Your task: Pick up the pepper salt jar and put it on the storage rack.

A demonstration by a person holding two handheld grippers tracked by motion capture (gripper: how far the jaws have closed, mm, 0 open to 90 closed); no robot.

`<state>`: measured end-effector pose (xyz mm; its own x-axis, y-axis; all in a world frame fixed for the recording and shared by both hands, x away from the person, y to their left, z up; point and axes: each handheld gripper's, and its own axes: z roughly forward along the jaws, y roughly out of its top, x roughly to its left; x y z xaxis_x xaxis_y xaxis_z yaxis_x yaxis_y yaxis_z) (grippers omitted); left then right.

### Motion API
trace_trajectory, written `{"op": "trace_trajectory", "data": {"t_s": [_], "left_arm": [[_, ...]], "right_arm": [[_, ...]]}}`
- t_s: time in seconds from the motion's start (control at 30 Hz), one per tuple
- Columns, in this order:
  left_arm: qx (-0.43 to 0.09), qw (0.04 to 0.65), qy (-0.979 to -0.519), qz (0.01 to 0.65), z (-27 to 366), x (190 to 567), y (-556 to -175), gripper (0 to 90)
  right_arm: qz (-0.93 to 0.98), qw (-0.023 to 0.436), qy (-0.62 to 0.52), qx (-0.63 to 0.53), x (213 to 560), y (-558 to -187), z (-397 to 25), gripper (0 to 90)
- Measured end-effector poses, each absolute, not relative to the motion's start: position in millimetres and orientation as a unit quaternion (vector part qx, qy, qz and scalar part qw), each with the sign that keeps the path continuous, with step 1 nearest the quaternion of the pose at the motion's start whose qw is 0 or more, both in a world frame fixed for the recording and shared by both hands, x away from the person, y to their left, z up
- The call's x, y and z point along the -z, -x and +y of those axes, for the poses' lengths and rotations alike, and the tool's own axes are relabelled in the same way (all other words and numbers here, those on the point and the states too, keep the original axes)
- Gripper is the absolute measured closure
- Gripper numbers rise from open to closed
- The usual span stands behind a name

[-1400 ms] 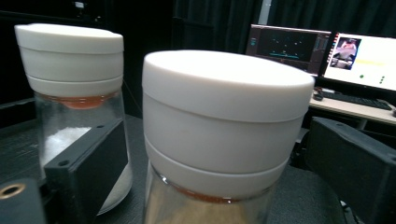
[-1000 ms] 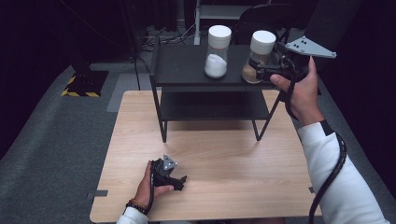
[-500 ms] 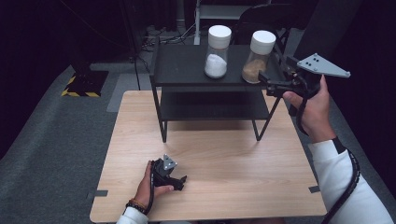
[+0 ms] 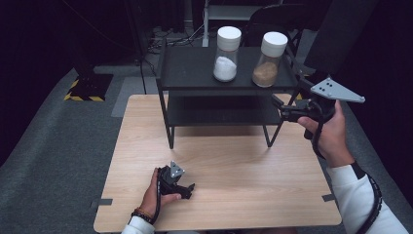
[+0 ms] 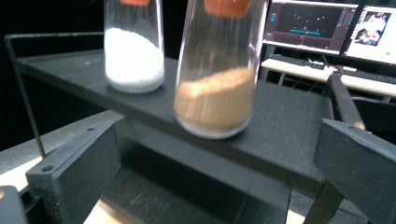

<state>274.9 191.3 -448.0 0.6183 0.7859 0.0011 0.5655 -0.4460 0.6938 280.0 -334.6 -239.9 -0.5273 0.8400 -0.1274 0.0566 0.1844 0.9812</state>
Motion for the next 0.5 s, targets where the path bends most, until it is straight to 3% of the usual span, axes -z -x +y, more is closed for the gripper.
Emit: {"op": "trace_trajectory", "data": {"t_s": [0.5], "left_arm": [[-0.164, 0.336, -0.834, 0.405, 191, 448, -275, 0.8]], "right_arm": [[0.697, 0.34, -0.329, -0.539, 280, -262, -345, 0.0]]}}
